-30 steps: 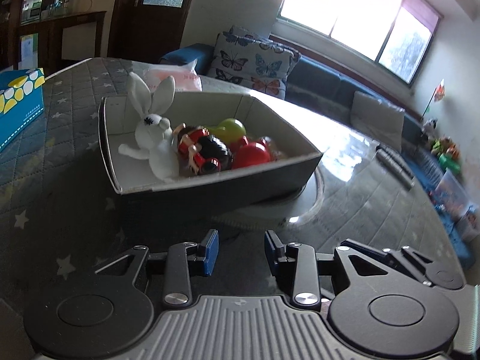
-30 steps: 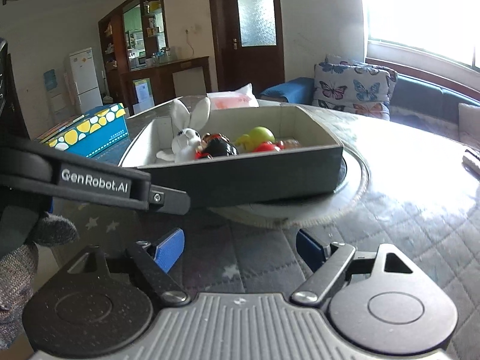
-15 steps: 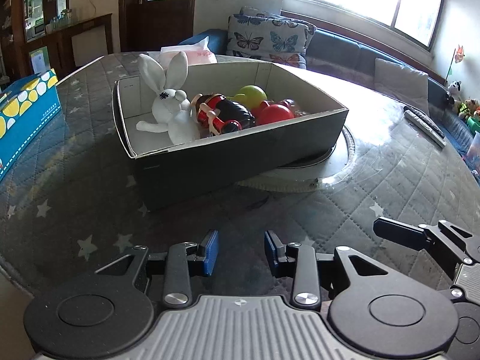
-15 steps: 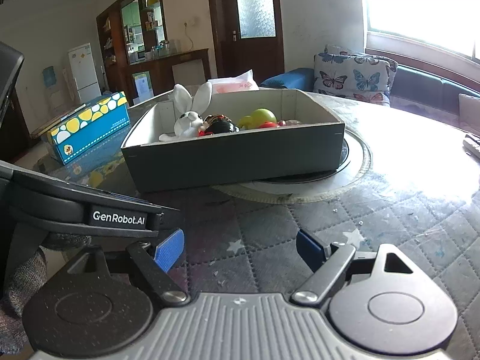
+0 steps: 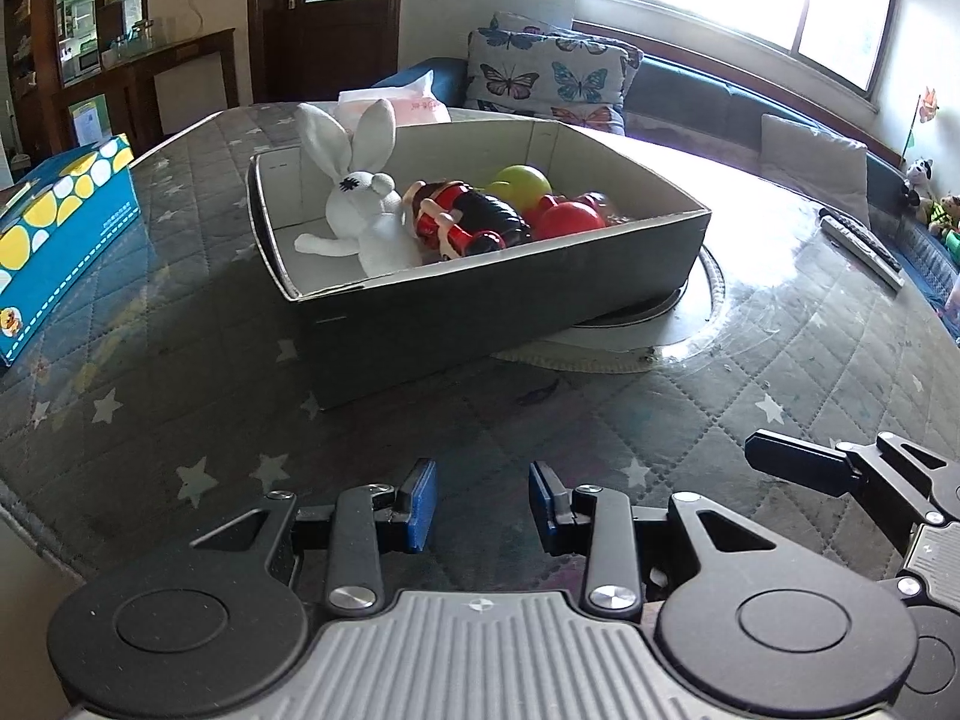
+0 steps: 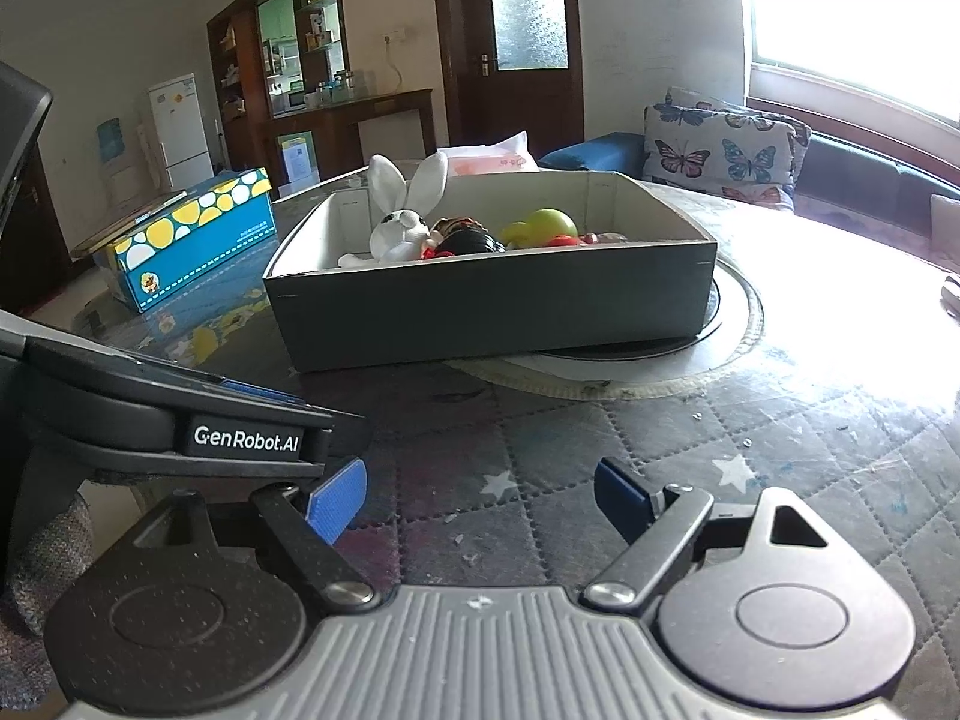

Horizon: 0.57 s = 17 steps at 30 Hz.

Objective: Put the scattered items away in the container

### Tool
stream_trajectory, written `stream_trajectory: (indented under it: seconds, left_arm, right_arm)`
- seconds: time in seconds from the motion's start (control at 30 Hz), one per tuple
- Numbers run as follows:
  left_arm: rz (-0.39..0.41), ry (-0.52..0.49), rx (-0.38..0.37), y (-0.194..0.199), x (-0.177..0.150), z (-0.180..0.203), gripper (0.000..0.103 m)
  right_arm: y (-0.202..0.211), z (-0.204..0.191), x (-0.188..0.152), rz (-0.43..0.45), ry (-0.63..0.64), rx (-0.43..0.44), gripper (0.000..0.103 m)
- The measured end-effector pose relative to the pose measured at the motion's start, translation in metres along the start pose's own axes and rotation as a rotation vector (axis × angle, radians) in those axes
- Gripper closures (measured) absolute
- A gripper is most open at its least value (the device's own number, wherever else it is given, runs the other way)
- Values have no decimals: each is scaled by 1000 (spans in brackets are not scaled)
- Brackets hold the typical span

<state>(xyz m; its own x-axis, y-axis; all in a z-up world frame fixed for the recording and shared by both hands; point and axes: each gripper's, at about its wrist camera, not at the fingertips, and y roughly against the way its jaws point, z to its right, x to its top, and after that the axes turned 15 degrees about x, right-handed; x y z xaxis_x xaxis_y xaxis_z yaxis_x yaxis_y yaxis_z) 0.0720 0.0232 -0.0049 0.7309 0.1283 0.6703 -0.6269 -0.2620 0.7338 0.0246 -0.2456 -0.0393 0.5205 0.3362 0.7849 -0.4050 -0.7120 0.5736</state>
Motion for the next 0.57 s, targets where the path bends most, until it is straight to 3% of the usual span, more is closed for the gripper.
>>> stream_trajectory:
  seconds: [0.57]
  left_arm:
    - [19, 16, 9, 2, 2, -5, 68]
  right_arm:
    - [-3, -6, 7, 3, 18, 4, 17]
